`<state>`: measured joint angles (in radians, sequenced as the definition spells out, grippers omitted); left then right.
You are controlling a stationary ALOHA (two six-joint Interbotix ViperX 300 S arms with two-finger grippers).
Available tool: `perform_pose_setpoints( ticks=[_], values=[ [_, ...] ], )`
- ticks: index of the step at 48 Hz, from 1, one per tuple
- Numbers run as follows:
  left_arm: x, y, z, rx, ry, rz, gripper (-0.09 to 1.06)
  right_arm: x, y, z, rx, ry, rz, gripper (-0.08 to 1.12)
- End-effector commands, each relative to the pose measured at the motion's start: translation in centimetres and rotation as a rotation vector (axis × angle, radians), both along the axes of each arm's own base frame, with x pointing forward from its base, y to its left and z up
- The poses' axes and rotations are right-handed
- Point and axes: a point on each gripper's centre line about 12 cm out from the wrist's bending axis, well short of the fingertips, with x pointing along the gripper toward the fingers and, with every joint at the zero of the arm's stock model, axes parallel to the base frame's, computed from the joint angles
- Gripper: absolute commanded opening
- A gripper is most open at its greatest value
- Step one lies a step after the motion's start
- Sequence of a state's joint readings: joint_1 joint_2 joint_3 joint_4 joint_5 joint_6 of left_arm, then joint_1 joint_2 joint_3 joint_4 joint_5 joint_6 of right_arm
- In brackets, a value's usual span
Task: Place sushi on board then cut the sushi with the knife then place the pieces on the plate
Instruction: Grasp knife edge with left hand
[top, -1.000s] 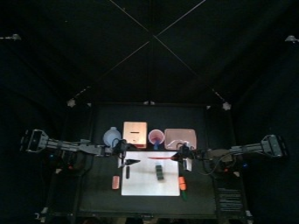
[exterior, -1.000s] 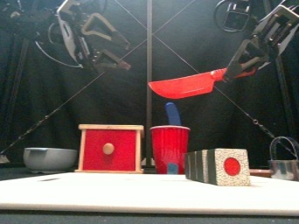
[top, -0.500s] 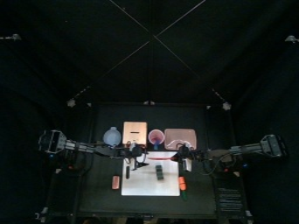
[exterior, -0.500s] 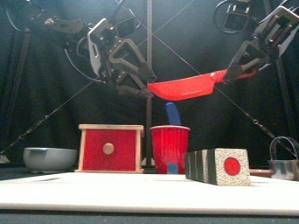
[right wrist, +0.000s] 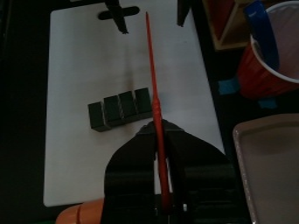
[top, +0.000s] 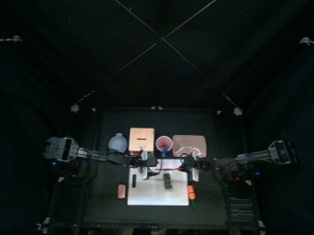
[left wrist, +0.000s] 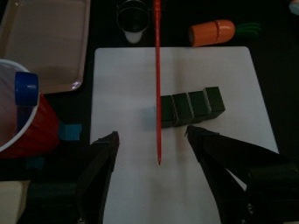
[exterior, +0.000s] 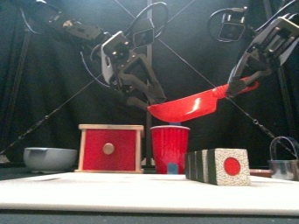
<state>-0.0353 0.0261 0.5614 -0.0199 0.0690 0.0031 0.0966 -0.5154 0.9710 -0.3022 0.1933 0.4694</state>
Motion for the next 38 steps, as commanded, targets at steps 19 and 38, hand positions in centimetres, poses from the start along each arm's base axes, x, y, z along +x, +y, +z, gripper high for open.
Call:
perform_pose_setpoints(
  ticks=[19, 38],
  values=[
    [1.4, 0.1, 0.8, 0.016, -0.019, -0.008, 0.85, 0.2, 0.4, 0.6, 0.009, -0.035, 0.016, 0.33],
    [1.6, 0.0, -0.3, 0.018, 0.012, -0.01, 0.58, 0.3, 0.5, 0.3, 0.021, -0.027, 0.014, 0.33]
  ],
)
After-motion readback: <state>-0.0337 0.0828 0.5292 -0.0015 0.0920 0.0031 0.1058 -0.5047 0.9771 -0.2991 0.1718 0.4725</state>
